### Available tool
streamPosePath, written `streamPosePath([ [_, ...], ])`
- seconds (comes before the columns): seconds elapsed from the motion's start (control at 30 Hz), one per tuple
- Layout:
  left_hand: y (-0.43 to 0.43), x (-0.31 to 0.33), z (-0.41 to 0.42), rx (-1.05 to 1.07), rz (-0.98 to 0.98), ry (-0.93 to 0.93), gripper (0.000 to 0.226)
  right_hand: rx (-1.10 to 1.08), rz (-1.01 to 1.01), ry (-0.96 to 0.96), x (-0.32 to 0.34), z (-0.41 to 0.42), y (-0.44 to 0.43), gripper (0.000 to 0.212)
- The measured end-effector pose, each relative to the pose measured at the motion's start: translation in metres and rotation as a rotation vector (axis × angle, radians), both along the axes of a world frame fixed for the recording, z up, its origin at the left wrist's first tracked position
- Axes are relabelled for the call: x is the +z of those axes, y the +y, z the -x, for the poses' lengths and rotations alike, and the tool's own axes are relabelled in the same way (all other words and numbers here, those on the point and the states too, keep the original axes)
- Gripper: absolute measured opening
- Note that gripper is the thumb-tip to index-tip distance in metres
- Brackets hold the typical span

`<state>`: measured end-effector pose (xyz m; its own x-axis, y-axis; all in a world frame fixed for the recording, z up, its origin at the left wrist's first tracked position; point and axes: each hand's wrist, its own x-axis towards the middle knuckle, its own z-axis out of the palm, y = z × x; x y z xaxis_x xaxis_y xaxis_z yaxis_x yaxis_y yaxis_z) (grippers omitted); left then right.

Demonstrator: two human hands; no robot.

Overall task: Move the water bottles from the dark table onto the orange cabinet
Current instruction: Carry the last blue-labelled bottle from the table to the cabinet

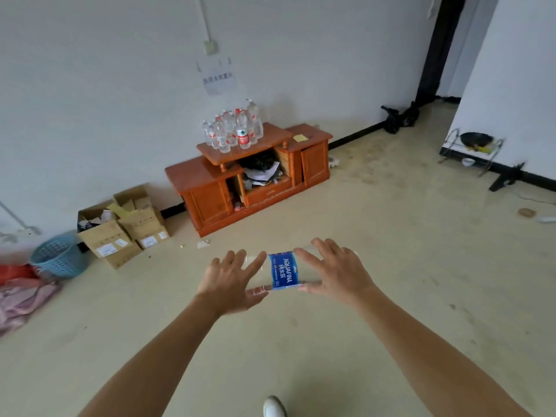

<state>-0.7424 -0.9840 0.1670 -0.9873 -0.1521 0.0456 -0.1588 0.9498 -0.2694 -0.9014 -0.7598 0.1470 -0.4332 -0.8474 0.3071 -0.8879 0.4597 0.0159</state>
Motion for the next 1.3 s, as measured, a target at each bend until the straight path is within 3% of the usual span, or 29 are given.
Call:
streamPosePath([
  [0.23, -0.12, -0.035, 0.113, 0.064, -0.058, -0.001, 0.093, 0.056, -0.095, 0.016, -0.022, 0.128, -0.128, 0.083],
  [0.53, -0.257, 0.016, 0.293, 0.029, -0.038, 0.046, 0.092, 0.022, -0.041, 0.049, 0.024, 0.304, -0.262, 0.081],
  [0.97, -0.427, -0.013, 0.591, 0.03, 0.008, -0.037, 0.091, 0.029, -0.044, -0.003, -0.029, 0.6, -0.431, 0.084],
  [1.3, -0.602, 0.017, 0.778, 0.194, -0.076, -0.006, 0.093, 0.156, -0.029, -0.056, 0.011, 0.812, -0.628, 0.082],
])
